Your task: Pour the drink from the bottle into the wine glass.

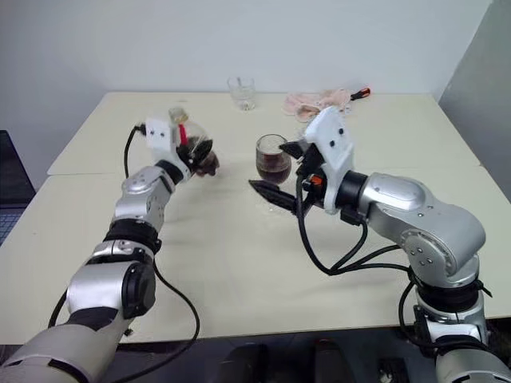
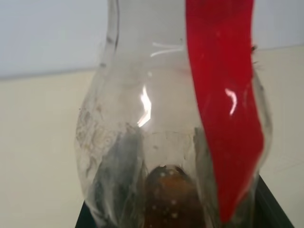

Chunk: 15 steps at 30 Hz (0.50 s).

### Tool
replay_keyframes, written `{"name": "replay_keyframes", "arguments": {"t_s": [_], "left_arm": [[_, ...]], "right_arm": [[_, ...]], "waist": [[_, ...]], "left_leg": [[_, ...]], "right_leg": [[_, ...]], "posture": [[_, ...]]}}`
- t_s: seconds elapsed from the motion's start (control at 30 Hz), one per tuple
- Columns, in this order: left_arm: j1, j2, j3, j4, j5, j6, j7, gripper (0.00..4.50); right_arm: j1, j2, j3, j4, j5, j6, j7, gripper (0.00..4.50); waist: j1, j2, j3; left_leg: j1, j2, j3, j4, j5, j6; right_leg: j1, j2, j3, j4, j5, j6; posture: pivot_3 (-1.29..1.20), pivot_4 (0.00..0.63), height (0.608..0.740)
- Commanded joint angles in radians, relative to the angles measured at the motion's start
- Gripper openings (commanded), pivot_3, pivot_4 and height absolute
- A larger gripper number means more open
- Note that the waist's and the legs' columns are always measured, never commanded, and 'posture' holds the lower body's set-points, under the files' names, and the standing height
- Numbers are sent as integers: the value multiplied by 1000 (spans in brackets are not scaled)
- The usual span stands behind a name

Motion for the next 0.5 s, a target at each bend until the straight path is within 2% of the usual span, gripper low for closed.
{"name": "replay_keyframes", "arguments": {"t_s": [0.03, 0.23, 0.27, 0.5], "left_arm": [[56, 13, 19, -105, -20, 29, 37, 1421], [142, 18, 15, -162, -7, 55, 91, 1421], [147, 20, 17, -169, -7, 60, 101, 2143], [158, 40, -6, -237, 5, 82, 95, 4409]], "right_arm": [[-50, 31, 42, 12, -24, 10, -24, 4500], [-71, 38, 112, 41, -84, 1, -18, 4500], [-72, 39, 117, 42, -88, 0, -13, 4500], [-76, 44, 126, 52, -103, -10, 18, 4500]], "waist": [[4, 0, 0], [17, -2, -3], [17, -2, -3], [17, -2, -3]], "left_leg": [[0, 0, 0, 0, 0, 0], [0, -1, 1, 0, 0, 0], [0, -1, 1, 0, 0, 0], [1, -1, 1, 0, 0, 0]], "right_leg": [[0, 0, 0, 0, 0, 0], [0, -1, 1, -1, 0, 0], [0, -1, 1, -1, 0, 0], [0, -1, 2, 0, 0, 0]], "posture": [[0, 150, 740], [0, 150, 740], [0, 150, 740], [0, 150, 740]]}}
